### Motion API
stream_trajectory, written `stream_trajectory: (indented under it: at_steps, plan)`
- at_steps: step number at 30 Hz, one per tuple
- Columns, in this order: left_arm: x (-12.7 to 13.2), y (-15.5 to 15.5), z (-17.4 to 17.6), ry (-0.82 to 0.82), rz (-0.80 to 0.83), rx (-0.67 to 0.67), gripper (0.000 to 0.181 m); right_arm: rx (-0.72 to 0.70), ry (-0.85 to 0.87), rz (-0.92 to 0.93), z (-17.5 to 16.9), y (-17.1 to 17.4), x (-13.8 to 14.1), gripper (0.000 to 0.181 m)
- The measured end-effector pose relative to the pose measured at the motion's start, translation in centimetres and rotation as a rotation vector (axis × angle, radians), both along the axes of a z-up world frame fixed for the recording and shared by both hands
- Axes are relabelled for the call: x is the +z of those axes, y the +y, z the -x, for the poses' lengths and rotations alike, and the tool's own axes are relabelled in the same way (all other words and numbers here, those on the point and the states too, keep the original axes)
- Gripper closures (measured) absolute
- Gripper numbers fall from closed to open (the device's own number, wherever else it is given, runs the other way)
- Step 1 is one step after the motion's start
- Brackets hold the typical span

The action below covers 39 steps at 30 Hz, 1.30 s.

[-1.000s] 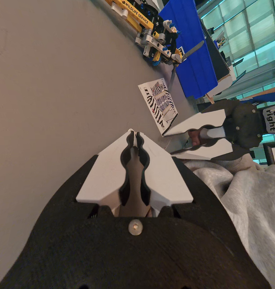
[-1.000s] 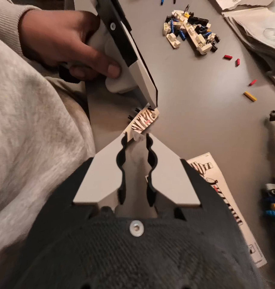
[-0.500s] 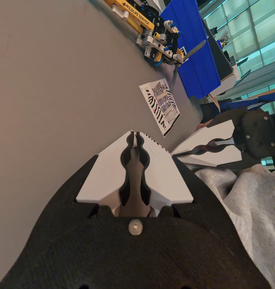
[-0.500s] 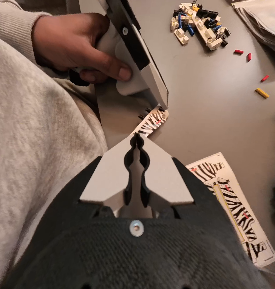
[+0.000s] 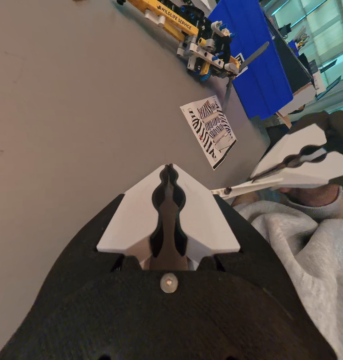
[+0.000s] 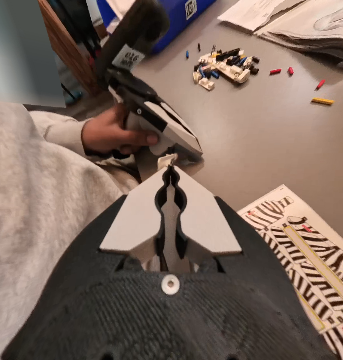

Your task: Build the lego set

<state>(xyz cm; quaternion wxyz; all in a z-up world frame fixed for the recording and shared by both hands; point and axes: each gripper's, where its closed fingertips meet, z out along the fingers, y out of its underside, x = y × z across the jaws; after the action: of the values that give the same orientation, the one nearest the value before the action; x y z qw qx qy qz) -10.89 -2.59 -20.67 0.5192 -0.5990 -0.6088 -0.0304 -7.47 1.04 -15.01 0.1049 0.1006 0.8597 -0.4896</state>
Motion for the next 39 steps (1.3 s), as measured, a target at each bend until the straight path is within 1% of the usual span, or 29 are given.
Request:
stream_trajectory:
  at_steps: [2, 5, 6, 8, 10, 11, 13, 15, 17, 20, 22, 24, 27, 28, 29, 34, 36, 39]
  plan:
    - [0.1, 0.0, 0.0, -0.004, -0.017, 0.001, 0.181, -0.026, -0.002, -0.002, 0.7, 0.3, -0.1, 0.181]
    - [0.9, -0.5, 0.2, 0.031, -0.073, 0.037, 0.180, -0.053, 0.075, -0.050, 1.3, 0.7, -1.0, 0.181]
    - [1.7, -0.5, 0.1, 0.067, -0.104, 0.036, 0.173, -0.061, 0.088, -0.052, 1.5, 0.7, -1.1, 0.181]
    - [3.3, 0.0, -0.4, 0.127, -0.180, 0.004, 0.167, -0.071, 0.096, -0.054, 1.7, 0.6, -1.0, 0.181]
    - [5.1, 1.4, -1.5, 0.174, -0.266, -0.073, 0.162, -0.086, 0.105, -0.055, 2.0, 0.4, -1.0, 0.181]
    - [5.7, 2.0, -1.9, 0.202, -0.273, -0.097, 0.159, -0.092, 0.101, -0.052, 2.1, 0.3, -0.9, 0.181]
    - [6.4, 3.2, -2.8, 0.273, -0.224, -0.159, 0.159, -0.100, 0.065, -0.032, 2.1, 0.1, -0.6, 0.181]
    - [6.2, 3.9, -3.1, 0.326, -0.128, -0.188, 0.155, -0.103, 0.009, 0.005, 2.0, -0.3, -0.3, 0.181]
    - [6.3, 4.3, -3.1, 0.365, -0.068, -0.200, 0.155, -0.108, -0.054, 0.041, 1.8, -0.5, 0.1, 0.181]
    - [6.2, 3.9, -2.7, 0.390, -0.013, -0.171, 0.164, -0.109, -0.139, 0.092, 1.5, -0.8, 0.5, 0.181]
    - [6.5, 3.9, -2.7, 0.396, -0.035, -0.169, 0.166, -0.112, -0.177, 0.111, 1.5, -0.8, 0.6, 0.181]
    - [6.8, 3.7, -2.6, 0.390, -0.089, -0.158, 0.167, -0.107, -0.209, 0.125, 1.3, -0.8, 0.7, 0.181]
    - [7.0, 3.3, -2.5, 0.362, -0.176, -0.139, 0.173, -0.099, -0.249, 0.142, 1.0, -0.8, 0.8, 0.181]
    - [6.9, 3.1, -2.4, 0.352, -0.187, -0.133, 0.179, -0.099, -0.253, 0.143, 0.9, -0.8, 0.8, 0.181]
    - [6.7, 2.9, -2.3, 0.345, -0.188, -0.122, 0.181, -0.099, -0.256, 0.145, 0.9, -0.8, 0.8, 0.181]
    - [6.0, 1.8, -1.7, 0.302, -0.209, -0.052, 0.181, -0.136, -0.273, 0.118, 1.4, -0.6, 0.0, 0.181]
    - [5.6, 1.4, -1.5, 0.291, -0.189, -0.023, 0.181, -0.153, -0.317, 0.120, 1.4, -0.5, -0.4, 0.181]
    - [5.4, 0.6, -1.2, 0.271, -0.223, 0.018, 0.181, -0.173, -0.407, 0.160, 1.4, -0.5, -0.6, 0.181]
